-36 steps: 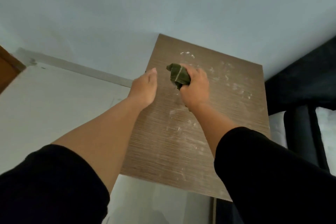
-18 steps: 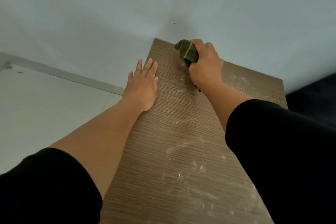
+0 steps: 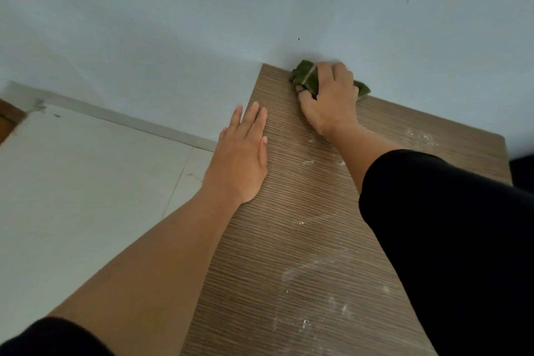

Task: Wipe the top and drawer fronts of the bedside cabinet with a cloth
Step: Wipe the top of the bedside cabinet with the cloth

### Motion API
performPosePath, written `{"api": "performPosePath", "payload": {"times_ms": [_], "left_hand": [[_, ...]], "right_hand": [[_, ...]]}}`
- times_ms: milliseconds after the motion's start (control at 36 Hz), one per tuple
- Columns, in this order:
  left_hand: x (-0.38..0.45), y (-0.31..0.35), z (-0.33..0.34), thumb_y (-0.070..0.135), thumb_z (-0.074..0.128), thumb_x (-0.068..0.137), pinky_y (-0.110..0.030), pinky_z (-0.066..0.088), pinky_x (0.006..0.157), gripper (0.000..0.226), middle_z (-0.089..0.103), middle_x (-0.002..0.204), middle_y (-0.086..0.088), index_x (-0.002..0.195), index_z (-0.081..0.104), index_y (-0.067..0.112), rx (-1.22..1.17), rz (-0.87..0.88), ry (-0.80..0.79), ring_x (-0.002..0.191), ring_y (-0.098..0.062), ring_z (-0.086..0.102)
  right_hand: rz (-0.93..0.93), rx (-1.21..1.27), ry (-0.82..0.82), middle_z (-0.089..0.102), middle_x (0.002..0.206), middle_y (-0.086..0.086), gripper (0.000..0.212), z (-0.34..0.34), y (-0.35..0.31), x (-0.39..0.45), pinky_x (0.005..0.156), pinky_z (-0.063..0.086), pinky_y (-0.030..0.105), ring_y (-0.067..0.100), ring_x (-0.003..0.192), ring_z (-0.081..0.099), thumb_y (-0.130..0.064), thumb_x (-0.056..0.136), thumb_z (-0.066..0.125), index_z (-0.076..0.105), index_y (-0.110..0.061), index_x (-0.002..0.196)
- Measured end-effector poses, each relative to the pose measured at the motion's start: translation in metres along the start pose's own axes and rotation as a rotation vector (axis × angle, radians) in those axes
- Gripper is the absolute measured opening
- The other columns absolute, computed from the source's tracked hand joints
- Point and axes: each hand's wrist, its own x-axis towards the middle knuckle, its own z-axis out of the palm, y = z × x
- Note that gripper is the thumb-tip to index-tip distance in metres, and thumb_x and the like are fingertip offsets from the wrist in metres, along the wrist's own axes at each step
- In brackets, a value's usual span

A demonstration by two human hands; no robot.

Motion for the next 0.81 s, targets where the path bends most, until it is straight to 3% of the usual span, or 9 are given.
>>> {"api": "performPosePath", "payload": {"times_ms": [111, 194, 278, 444, 556, 806], "left_hand": [[0.000, -0.001, -0.001, 0.027, 0.021, 0.100, -0.039, 0.011, 0.119, 0.051, 0.006, 0.158, 0.001, 0.149, 0.011, 0.017, -0.005, 0.000, 0.006, 0.145, -0.016, -0.006], [-0.001, -0.002, 0.000, 0.027, 0.021, 0.100, -0.038, 0.011, 0.119, 0.051, 0.006, 0.158, 0.002, 0.149, 0.012, 0.017, -0.004, 0.001, 0.009, 0.145, -0.015, -0.006], [0.000, -0.003, 0.001, 0.027, 0.021, 0.100, -0.035, 0.010, 0.118, 0.051, 0.004, 0.158, 0.003, 0.149, 0.011, 0.018, -0.008, -0.002, 0.013, 0.145, -0.014, -0.006], [0.001, -0.002, 0.001, 0.026, 0.023, 0.101, -0.033, 0.012, 0.118, 0.050, 0.005, 0.158, 0.002, 0.149, 0.011, 0.017, -0.029, 0.003, 0.017, 0.145, -0.015, -0.006], [0.002, -0.002, 0.000, 0.025, 0.023, 0.101, -0.029, 0.005, 0.116, 0.051, 0.003, 0.158, 0.000, 0.149, 0.010, 0.014, -0.040, -0.004, 0.012, 0.145, -0.016, -0.007], [-0.010, 0.001, -0.008, 0.020, 0.027, 0.101, -0.035, 0.007, 0.117, 0.047, 0.013, 0.157, -0.003, 0.147, 0.022, 0.011, -0.087, -0.010, 0.017, 0.145, -0.018, 0.000]], "right_hand": [[0.012, 0.053, 0.000, 0.045, 0.127, 0.010, 0.055, 0.002, 0.001, 0.001, 0.101, 0.027, 0.043, 0.028, 0.123, 0.036, -0.058, 0.088, 0.042, 0.049, -0.017, 0.123], [0.021, 0.061, 0.005, 0.046, 0.125, 0.011, 0.041, 0.003, 0.000, 0.001, 0.098, 0.030, 0.043, 0.028, 0.122, 0.037, -0.043, 0.097, 0.031, 0.052, -0.017, 0.120], [0.015, 0.040, -0.015, 0.046, 0.125, 0.010, 0.033, 0.003, 0.001, 0.001, 0.095, 0.032, 0.041, 0.027, 0.120, 0.038, -0.034, 0.097, 0.036, 0.053, -0.019, 0.120], [0.007, 0.151, -0.059, 0.050, 0.119, 0.005, 0.024, -0.002, 0.000, -0.006, 0.093, 0.032, 0.037, 0.023, 0.114, 0.044, -0.030, 0.093, 0.048, 0.058, -0.024, 0.114], [-0.015, 0.185, -0.076, 0.051, 0.117, 0.004, 0.022, -0.002, -0.006, -0.024, 0.088, 0.028, 0.033, 0.022, 0.112, 0.044, -0.029, 0.092, 0.050, 0.059, -0.025, 0.112], [-0.024, 0.172, -0.094, 0.051, 0.118, 0.003, 0.022, -0.001, -0.024, -0.092, 0.092, 0.032, 0.038, 0.022, 0.113, 0.043, -0.027, 0.092, 0.051, 0.060, -0.024, 0.112]]}}
